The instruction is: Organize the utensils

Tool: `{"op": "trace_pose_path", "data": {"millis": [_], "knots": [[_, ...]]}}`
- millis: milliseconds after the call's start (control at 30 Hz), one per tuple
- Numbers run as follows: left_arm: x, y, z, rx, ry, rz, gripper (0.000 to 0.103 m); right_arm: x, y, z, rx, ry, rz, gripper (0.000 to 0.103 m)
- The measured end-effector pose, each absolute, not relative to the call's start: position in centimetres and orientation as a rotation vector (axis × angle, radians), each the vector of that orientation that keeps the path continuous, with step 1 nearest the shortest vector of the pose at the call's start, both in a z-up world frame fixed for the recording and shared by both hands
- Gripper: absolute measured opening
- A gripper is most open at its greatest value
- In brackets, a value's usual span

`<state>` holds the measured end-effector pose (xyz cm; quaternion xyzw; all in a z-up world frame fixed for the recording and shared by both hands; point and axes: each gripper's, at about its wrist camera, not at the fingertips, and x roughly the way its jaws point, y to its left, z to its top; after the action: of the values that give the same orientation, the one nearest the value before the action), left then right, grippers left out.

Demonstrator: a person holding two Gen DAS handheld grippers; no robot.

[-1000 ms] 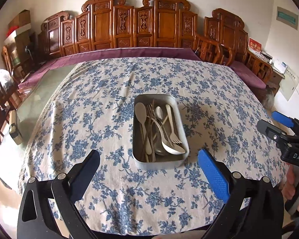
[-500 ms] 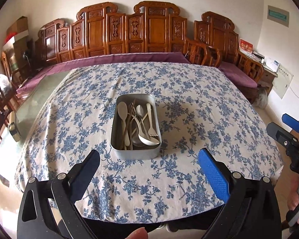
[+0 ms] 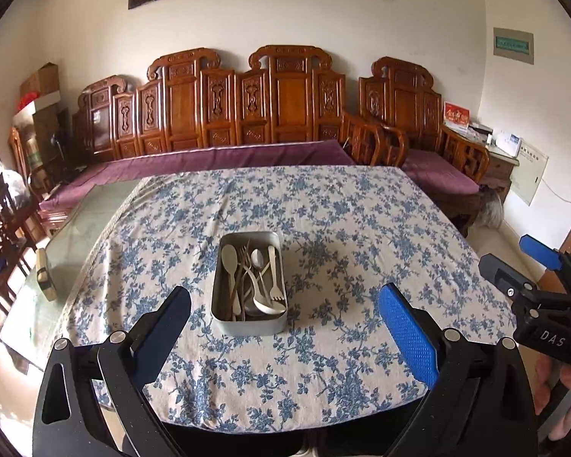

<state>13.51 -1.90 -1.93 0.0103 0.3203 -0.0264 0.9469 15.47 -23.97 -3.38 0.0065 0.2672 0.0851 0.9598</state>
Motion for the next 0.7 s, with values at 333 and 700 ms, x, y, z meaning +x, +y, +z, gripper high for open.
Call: {"op": "trace_pose_path", "data": {"millis": [333,700], "knots": [[12.0,-1.8,2.5,-0.005,0.559,-0.037,0.095,13.4,-23.7,1.2,0.001,0.427,0.18,0.1],[9.3,-1.4,6.1,0.0,0.454,-0.015,0.095,10.6,-23.3,5.1,-0.005,0.317,0.185,0.1]]}}
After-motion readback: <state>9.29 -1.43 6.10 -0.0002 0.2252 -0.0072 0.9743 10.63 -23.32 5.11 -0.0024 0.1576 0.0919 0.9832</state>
